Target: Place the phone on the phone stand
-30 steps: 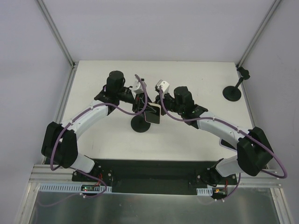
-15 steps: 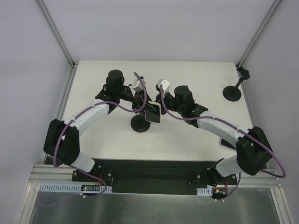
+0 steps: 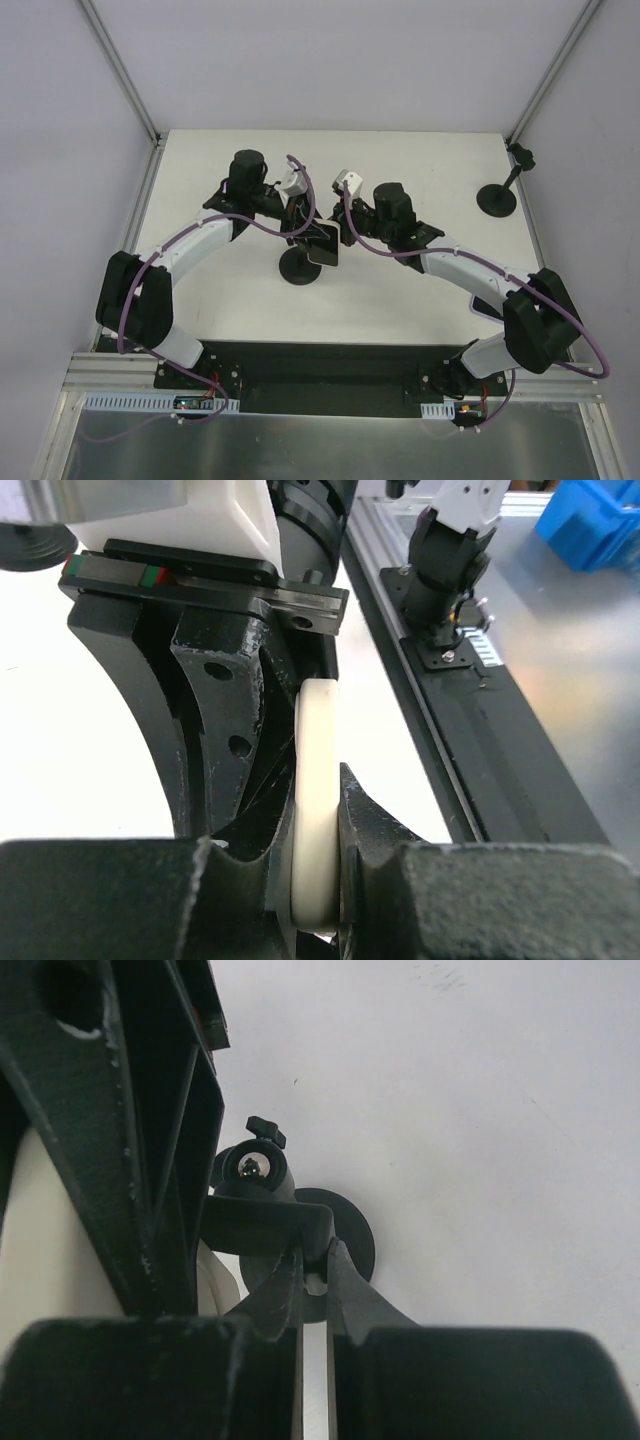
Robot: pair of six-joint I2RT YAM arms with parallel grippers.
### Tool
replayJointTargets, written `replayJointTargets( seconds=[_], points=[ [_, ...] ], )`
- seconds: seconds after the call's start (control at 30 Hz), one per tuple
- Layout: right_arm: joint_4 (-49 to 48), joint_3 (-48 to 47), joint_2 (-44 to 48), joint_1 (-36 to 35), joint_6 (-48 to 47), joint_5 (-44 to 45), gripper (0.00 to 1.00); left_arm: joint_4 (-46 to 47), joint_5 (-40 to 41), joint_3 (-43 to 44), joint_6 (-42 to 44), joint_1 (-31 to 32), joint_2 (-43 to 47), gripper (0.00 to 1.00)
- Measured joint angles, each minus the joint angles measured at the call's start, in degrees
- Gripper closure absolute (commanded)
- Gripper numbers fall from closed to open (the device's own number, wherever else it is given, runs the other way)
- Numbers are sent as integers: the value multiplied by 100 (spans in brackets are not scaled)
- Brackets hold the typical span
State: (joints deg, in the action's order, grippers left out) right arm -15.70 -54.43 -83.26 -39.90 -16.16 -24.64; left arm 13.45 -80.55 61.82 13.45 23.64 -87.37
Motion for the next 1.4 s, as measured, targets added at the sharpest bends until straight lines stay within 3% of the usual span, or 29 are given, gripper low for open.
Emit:
replayJointTargets(
  seconds=[0.37, 0.6, 0.73, 0.9, 1.0, 1.13, 1.4],
  points=[
    [234, -186, -101, 70, -127, -205, 99, -354, -116, 140, 118, -125, -103, 100],
    [-284, 212, 114, -101, 426, 872, 99, -402, 1014, -188, 221, -79, 409, 100],
    [-564, 658, 472, -348, 737, 1976, 99, -780, 2870, -431, 131, 415, 1029, 100],
    [-898, 1115, 756, -1283, 1217, 4325, 100, -909, 5788, -1012, -345, 1239, 1912, 100],
    [-973, 1128, 723, -1838, 1252, 5484, 100, -614, 6948, -1412, -839, 1532, 2236, 100],
    [-1082, 1108, 590, -2354, 1016, 6773, 100, 356, 7608, -1967, -1191, 1843, 2323, 100],
    [-1408, 868, 114, -2765, 494, 8513, 99, 1152, 7851, -1762, -1596, 1862, 1582, 100]
  ],
)
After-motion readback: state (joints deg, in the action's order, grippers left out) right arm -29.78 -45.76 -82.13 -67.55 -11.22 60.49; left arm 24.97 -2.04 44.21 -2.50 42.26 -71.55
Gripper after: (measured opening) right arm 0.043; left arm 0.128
